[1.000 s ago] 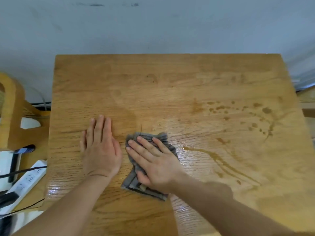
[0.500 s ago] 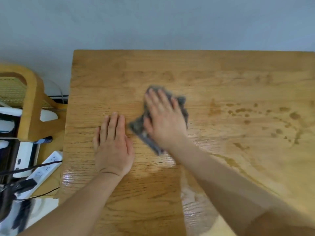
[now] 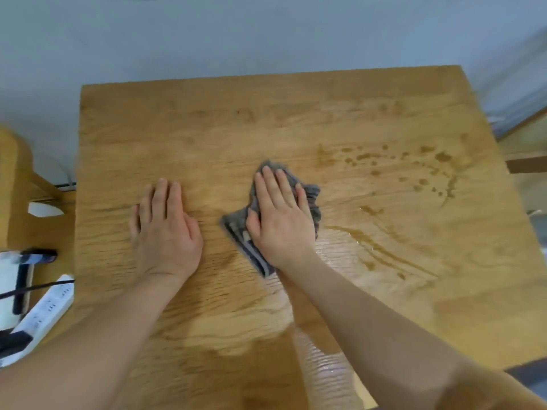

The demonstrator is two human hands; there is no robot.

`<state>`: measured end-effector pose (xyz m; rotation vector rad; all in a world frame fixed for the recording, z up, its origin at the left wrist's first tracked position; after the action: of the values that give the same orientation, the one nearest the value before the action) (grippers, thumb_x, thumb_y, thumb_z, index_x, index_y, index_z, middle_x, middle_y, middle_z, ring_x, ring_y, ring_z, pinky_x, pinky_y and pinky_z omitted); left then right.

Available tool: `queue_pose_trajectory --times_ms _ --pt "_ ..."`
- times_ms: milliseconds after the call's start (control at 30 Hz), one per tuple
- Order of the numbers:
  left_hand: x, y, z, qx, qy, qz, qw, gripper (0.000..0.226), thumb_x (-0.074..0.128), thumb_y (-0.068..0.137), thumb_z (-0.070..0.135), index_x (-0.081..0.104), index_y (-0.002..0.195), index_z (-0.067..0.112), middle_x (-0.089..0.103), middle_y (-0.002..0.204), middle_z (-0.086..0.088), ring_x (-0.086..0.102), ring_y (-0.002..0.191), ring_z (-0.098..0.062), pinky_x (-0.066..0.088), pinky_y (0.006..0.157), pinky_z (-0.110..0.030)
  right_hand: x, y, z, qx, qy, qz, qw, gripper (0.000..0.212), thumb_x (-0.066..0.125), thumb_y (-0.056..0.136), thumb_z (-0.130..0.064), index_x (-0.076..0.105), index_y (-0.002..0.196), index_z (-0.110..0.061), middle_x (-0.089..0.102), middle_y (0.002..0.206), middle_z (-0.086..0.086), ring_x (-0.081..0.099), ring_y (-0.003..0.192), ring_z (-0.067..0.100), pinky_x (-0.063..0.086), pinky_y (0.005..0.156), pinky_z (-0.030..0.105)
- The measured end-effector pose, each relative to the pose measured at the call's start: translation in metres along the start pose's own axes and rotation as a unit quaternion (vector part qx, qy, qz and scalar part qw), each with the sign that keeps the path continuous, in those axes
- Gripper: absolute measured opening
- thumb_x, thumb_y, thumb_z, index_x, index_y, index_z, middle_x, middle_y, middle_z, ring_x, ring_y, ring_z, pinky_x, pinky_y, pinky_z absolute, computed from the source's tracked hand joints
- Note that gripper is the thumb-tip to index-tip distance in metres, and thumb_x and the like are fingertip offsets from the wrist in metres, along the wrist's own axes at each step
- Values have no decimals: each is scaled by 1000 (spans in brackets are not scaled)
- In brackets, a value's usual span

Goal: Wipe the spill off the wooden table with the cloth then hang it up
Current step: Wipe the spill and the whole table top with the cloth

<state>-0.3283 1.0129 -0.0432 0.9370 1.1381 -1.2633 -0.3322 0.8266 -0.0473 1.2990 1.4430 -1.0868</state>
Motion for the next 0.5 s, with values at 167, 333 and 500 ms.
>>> queue_pose_trajectory --times_ms 167,333,500 --pt "-2 4 3 70 -10 -7 997 53 42 91 15 35 143 6 30 152 -18 22 140 -35 15 115 -50 7 -130 -15 -101 -9 -49 994 61 40 96 -40 30 152 -19 22 161 -3 11 150 14 17 120 44" --pt "9 -50 51 194 5 -82 977 59 21 96 34 12 151 13 6 160 -8 0 147 -22 -1 119 -42 -11 -167 61 -46 -47 -41 997 60 38 97 -40 30 152 -19 22 160 -3 14 149 14 23 116 47" --pt "17 -65 54 201 -8 -56 978 57 19 98 33 15 151 13 9 160 -5 3 147 -20 1 119 -41 8 -128 4 231 -2 66 971 60 31 98 -38 28 152 -12 25 160 6 17 149 22 16 120 49"
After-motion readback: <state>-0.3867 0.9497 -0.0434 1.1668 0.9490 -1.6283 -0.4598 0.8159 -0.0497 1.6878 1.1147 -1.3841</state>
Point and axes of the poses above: each hand's wrist, its own y-axis towards the middle knuckle, its own x-axis out of the palm, z = x × y, the point moved 3 cm from there along y, towards the middle knuckle
